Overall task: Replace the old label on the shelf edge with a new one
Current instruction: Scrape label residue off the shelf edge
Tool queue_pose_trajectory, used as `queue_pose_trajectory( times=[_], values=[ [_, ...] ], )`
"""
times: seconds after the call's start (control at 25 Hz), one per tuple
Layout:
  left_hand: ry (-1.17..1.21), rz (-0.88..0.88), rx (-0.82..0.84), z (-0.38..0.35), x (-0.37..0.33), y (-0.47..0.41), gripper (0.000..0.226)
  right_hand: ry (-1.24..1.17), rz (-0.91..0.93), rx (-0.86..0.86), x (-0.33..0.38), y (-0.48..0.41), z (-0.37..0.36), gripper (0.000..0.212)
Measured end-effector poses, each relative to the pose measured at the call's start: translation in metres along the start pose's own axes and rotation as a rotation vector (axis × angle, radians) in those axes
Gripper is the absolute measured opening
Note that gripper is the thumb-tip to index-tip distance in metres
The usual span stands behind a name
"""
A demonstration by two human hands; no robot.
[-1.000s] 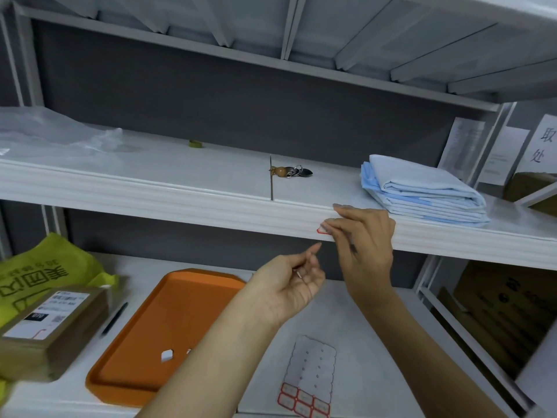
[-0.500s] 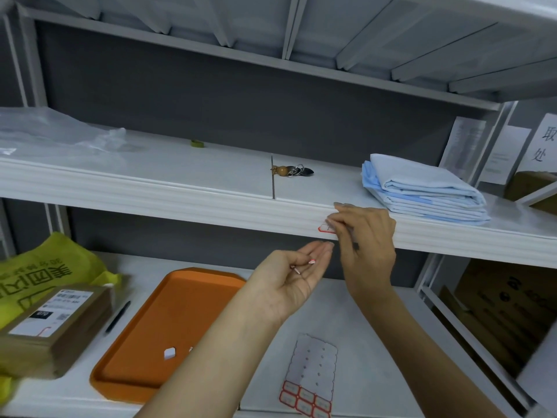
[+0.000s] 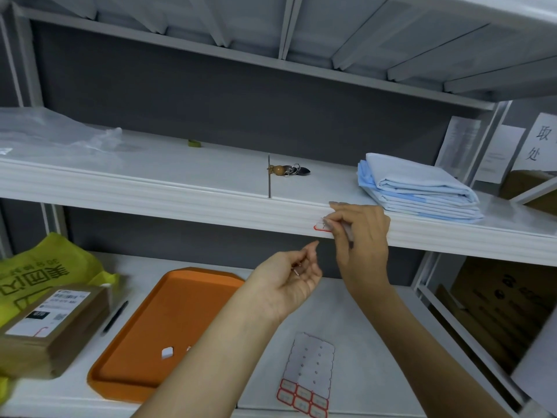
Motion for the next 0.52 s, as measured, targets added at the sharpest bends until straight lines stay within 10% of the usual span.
queue_pose_trajectory(
  times=[0.52],
  values=[
    [-0.099,-0.098,0.182,-0.018,-0.017,0.003,0.036,-0.011,0.084,-0.063,0.0,0.004,0.002,0.01]
  ],
)
Point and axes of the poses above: each hand's wrist, its own y-axis away from the middle knuckle, its own z-axis out of the back of the hand, x = y × z, the point moved 9 cm from there along -y, towards the middle knuckle, and after that the axes turned 8 degrees about x, right-handed, at the moved point
